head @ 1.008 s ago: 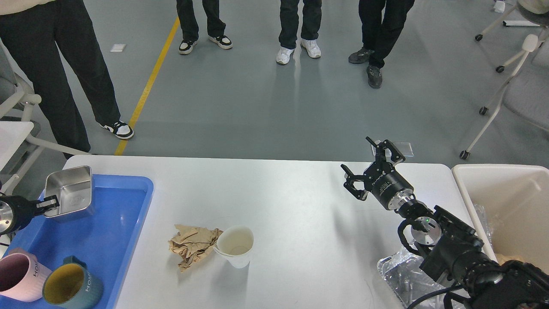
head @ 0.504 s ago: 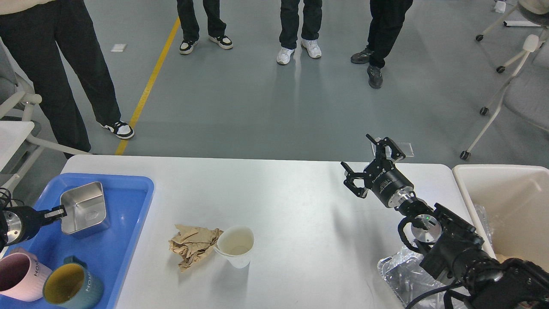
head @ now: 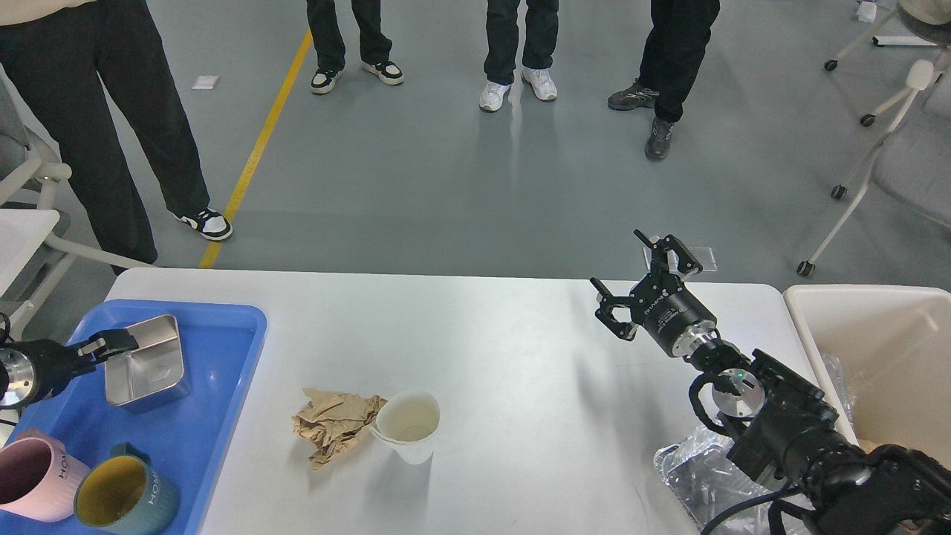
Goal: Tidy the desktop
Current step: 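Lower the silver tin into the blue tray and release it, then raise the left gripper away from the blue tray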
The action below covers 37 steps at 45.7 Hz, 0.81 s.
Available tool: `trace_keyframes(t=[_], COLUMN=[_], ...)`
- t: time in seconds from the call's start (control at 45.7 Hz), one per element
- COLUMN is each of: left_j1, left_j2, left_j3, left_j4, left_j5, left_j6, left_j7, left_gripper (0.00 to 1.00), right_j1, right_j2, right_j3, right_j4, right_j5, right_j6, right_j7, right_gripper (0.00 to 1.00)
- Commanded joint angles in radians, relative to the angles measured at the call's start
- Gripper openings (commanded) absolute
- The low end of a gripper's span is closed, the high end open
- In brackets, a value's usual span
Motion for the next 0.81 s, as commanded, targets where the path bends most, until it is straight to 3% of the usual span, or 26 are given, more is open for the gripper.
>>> trace_keyframes(t=[0.0, 0.241, 0.416, 0.526, 0.635, 0.789], left_j1=[-0.050, -0.080, -0.129, -0.224, -0.298, -0.298], left_j2=[0.048, 0.142, 0.182, 0.202, 0.190, 0.076], left_j3=[-0.001, -0.012, -0.012, -0.013, -0.041, -0.101], left_j4=[0.000, -0.003, -0.009, -0.009, -0.012, -0.014], left_j5=[-0.074, -0.274, -0.323, -0.326, -0.379, -0.573], left_j6=[-0.109, -0.183, -0.218, -0.310, -0.393, -0.410], left_j7=[-0.002, -0.006, -0.052, -0.072, -0.087, -0.104], left_gripper=[0.93, 0.93, 0.93, 0.93, 0.94, 0.95], right_j1=[0.003, 0.009, 0.017, 0.017, 0.018, 0.018], right_j2=[0.004, 0.007, 0.007, 0.007, 0.007, 0.007], right_j3=[0.000, 0.000, 0.000, 0.000, 0.000, 0.000], right_j4=[0.000, 0.000, 0.000, 0.000, 0.002, 0.002], right_j5=[0.000, 0.000, 0.000, 0.000, 0.000, 0.000], right_j6=[0.000, -0.002, 0.000, 0.000, -0.002, 0.000], right_j7=[0.000, 0.000, -0.002, 0.000, -0.002, 0.000], right_gripper=[1.00, 1.00, 1.00, 1.00, 1.00, 1.00])
